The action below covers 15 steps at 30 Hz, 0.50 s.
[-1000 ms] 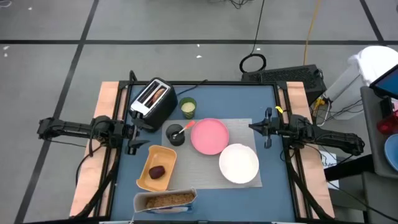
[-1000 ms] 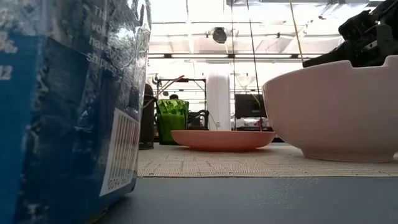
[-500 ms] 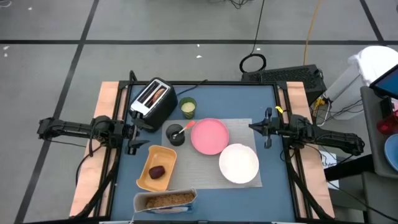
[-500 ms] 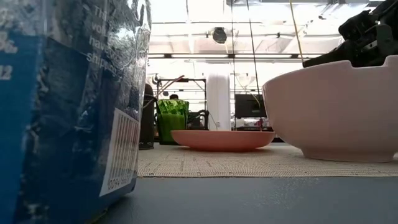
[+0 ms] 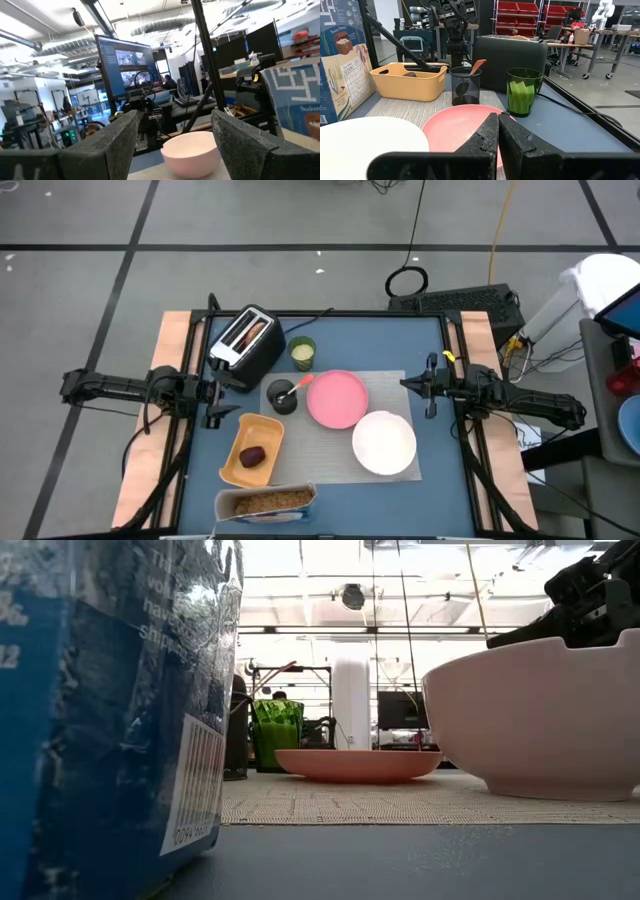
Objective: Arrange a breakfast setting
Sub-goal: Pour the cereal in the bowl
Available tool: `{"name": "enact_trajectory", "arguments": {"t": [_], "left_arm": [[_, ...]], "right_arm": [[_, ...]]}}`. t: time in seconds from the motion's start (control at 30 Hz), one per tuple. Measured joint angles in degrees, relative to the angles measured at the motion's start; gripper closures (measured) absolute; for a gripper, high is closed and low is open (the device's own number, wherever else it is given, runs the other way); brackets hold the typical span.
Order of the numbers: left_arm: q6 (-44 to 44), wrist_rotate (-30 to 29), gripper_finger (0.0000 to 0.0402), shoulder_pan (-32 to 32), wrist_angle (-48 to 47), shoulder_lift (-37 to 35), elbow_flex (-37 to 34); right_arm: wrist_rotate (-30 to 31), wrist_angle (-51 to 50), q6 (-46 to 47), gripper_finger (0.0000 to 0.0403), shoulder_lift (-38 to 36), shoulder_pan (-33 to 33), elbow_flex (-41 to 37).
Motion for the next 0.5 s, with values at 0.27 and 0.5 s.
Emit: {"name": "enact_trajectory", "arguments": {"t": [0.27,0.5], "left_arm": [[-0.38,0.0,0.0144,0.0,0.01,0.0,0.0],[-0.16,0.0,0.0144,0.0,0.59,0.02,-0.02]], "right_arm": [[0.0,0.02,0.0,0.0401,0.0,0.0,0.0],[0.0,0.02,0.0,0.0401,0.0,0.0,0.0]]}}
